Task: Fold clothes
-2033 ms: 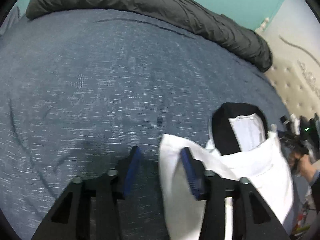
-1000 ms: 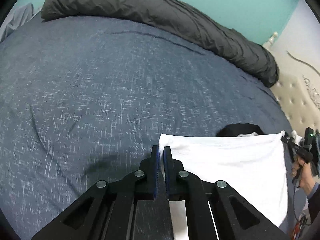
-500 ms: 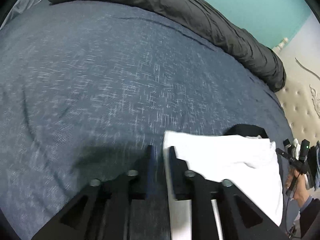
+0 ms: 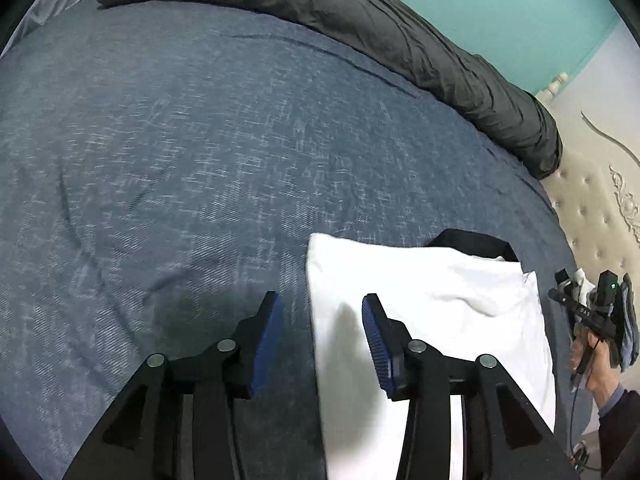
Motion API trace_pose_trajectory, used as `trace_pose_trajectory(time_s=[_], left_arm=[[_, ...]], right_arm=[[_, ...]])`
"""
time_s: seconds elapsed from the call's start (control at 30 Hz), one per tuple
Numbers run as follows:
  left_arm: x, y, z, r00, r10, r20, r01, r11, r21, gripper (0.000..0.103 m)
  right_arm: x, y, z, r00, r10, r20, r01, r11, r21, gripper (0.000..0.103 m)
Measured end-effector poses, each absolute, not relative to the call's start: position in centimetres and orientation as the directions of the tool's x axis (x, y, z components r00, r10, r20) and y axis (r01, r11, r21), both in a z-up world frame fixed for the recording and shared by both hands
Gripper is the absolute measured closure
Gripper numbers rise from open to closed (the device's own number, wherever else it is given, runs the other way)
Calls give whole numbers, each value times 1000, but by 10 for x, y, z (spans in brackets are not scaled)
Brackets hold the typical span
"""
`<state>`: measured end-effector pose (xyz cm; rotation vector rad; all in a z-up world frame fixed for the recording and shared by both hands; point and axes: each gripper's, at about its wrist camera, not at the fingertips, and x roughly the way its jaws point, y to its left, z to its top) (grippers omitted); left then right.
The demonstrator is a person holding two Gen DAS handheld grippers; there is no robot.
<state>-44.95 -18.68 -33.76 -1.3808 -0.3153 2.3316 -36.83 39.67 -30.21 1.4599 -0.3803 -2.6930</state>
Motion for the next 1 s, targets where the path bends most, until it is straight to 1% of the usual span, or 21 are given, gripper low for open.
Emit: trace_pose_trajectory(time_s=[0.07, 0.27, 0.33, 0.4, 0.43, 0.47, 0.5, 0.53, 0.57, 0.6, 0.77, 0.83, 0.93, 1.0], left_arm=[[-450, -185, -338, -423, 457, -783, -234, -889, -392, 57], [-471, -179, -349, -425, 457, -781, -233, -889, -393, 57], [-476, -177, -352, -419, 462, -782, -239, -887, -396, 58], [-479, -176, -354, -417, 464, -782, -245, -886, -395, 62], [-480, -176, -354, -425, 461, -779, -245, -887, -391, 73], [-481, -178, -354, -424, 469, -775, -246, -883, -400, 90], [-481, -179, -354, -418, 476, -774, -246, -879, -408, 95], [-480, -179, -353, -421, 473, -774, -251, -881, -401, 96], [-479, -179, -352, -423, 469, -775, -256, -882, -395, 98], [-477, -179, -350, -427, 467, -775, -260, -884, -389, 98], [-464, -193, -332, -478, 467, -744, -253, -884, -393, 99], [-459, -199, -325, -495, 462, -736, -250, -887, -389, 99], [-453, -209, -311, -537, 477, -696, -241, -877, -416, 99], [-453, -211, -306, -544, 482, -686, -238, -873, -425, 99]], right_arm=[[-373, 399, -304, -559, -151, -815, -84, -968, 238, 64], [-398, 404, -310, -581, -149, -800, -105, -961, 255, 63], [-407, 404, -315, -568, -135, -812, -110, -965, 238, 63], [-416, 402, -321, -544, -119, -830, -118, -969, 217, 63], [-419, 401, -326, -533, -129, -836, -114, -969, 221, 63], [-419, 401, -327, -532, -134, -836, -110, -968, 226, 66], [-420, 400, -329, -536, -145, -831, -103, -966, 236, 78], [-420, 398, -331, -541, -164, -825, -91, -964, 252, 86], [-419, 396, -330, -548, -160, -821, -89, -965, 247, 96], [-416, 397, -327, -569, -161, -806, -85, -964, 253, 99], [-394, 407, -303, -690, -150, -708, -85, -955, 285, 99], [-385, 411, -293, -717, -134, -684, -84, -957, 276, 99], [-374, 416, -280, -754, -111, -647, -85, -961, 264, 99], [-369, 417, -274, -774, -99, -626, -86, -962, 259, 99]])
